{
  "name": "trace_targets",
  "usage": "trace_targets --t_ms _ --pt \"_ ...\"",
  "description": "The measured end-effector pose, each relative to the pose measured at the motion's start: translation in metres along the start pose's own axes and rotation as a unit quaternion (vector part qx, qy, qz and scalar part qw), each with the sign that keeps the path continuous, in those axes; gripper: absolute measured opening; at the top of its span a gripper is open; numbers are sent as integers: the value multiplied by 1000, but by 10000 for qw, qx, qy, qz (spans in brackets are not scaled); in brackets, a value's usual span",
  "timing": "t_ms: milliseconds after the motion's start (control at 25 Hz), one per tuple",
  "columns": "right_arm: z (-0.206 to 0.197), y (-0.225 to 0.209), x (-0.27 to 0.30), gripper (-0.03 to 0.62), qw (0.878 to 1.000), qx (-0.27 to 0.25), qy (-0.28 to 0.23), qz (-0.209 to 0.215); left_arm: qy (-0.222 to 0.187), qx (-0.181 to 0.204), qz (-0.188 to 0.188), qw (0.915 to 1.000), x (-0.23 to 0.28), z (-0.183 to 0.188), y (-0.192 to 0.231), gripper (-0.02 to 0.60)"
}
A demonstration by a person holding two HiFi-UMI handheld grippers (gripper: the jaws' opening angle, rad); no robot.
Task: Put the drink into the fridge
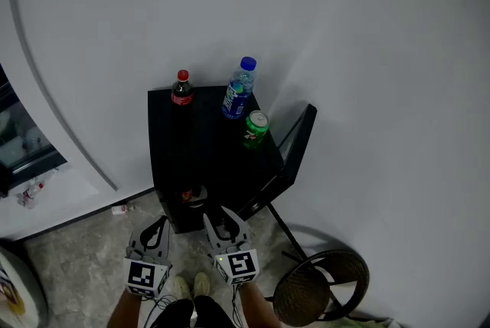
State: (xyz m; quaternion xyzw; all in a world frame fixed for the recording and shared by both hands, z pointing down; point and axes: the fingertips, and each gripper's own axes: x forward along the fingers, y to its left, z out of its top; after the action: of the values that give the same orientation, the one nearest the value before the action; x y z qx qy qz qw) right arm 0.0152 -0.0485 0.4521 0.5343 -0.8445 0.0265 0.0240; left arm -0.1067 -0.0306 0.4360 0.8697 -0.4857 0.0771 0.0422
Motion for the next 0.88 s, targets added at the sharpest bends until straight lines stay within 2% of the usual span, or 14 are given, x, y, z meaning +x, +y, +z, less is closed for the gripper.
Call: trace_targets --t_ms 440,880 --pt "50 18 -32 89 9998 0 -158 -148 -57 52 -108 9999 -25 33 -7 3" --pt "52 29 -61 52 9995 -26 -70 -292 -200 85 -143 9997 -40 49 -16 3"
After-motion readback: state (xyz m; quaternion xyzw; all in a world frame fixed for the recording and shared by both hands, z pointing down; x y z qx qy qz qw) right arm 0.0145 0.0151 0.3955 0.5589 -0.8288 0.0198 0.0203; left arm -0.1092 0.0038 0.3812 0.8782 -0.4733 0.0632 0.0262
